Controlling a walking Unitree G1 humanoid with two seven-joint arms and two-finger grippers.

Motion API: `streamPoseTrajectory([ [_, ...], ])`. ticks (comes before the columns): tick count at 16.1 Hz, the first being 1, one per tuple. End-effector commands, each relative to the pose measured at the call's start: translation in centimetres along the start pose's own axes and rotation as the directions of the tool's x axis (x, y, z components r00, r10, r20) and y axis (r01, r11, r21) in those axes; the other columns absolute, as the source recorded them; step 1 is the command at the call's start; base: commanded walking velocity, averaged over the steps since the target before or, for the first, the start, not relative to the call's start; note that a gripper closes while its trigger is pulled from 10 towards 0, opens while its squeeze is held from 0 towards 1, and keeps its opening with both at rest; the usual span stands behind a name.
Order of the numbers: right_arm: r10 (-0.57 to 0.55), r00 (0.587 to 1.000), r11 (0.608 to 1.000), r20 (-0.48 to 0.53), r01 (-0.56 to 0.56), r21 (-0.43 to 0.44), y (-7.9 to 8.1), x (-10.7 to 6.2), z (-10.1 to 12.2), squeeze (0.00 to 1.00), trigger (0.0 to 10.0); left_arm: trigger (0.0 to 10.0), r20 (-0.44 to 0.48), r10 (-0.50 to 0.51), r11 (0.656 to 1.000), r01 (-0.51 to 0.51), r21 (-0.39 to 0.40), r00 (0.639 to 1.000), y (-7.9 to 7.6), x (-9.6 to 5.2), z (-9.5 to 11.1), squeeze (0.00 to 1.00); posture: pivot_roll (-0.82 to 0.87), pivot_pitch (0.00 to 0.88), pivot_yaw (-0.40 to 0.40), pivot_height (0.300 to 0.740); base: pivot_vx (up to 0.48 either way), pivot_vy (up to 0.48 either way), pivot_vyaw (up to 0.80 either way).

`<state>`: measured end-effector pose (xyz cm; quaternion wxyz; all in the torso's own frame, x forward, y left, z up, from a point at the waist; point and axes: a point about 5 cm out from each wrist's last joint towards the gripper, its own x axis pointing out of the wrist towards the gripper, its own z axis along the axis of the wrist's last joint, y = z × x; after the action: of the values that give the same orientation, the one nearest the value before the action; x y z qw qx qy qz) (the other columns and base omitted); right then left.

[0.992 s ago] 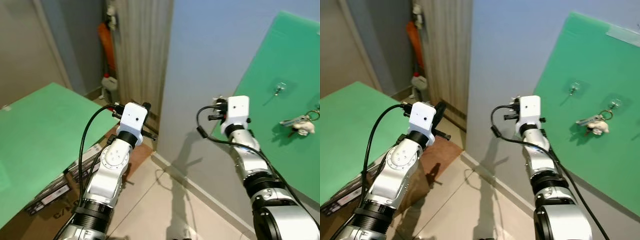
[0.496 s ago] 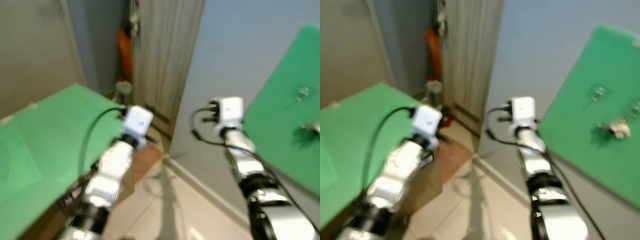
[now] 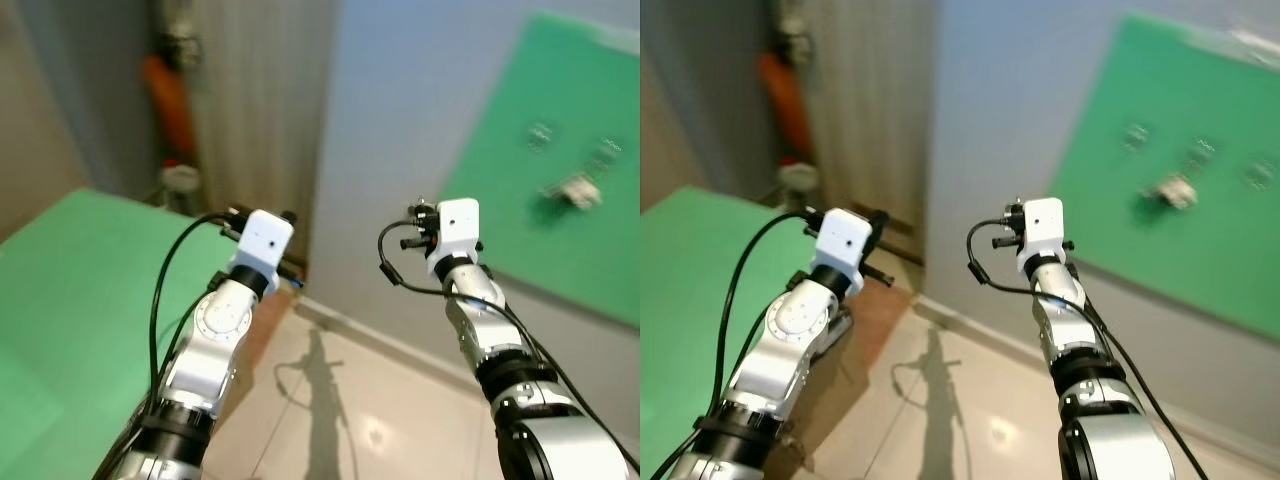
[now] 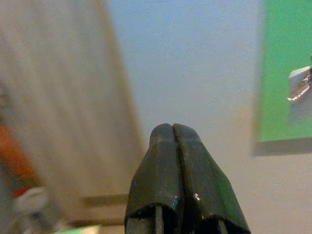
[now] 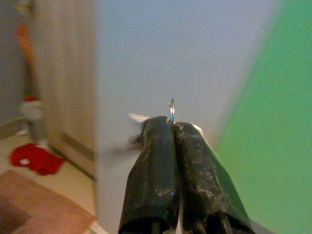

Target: Hang keys on a hook

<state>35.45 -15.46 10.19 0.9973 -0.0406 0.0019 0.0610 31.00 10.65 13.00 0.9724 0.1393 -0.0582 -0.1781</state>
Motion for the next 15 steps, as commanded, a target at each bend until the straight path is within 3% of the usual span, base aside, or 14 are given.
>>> streamPoseTrajectory([
  [1, -0.028, 1.000, 1.000, 0.011, 0.028, 0.006, -0.82, 0.01, 0.29, 0.00, 10.0, 10.0, 0.002, -0.031, 1.000, 0.031, 0.001, 1.000, -0.84, 0.16, 0.11, 0.00, 0.06, 0.000, -0.045, 0.740, 0.000, 0.000, -0.68],
  [9, -0.005, 1.000, 1.000, -0.003, 0.005, -0.013, -0.36, 0.02, 0.07, 0.00, 10.0, 10.0, -0.013, -0.041, 0.999, 0.041, 0.023, 0.999, -0.82, 0.36, 0.01, 0.00, 0.07, 0.000, -0.041, 0.740, 0.000, 0.000, -0.56],
  [15, 0.001, 1.000, 1.000, 0.003, -0.001, -0.025, -0.29, 0.10, 0.22, 0.00, 10.0, 10.0, 0.011, -0.046, 0.999, 0.046, 0.030, 0.999, -0.77, 0.49, 0.38, 0.00, 0.06, 0.000, -0.034, 0.740, 0.423, 0.000, 0.00],
])
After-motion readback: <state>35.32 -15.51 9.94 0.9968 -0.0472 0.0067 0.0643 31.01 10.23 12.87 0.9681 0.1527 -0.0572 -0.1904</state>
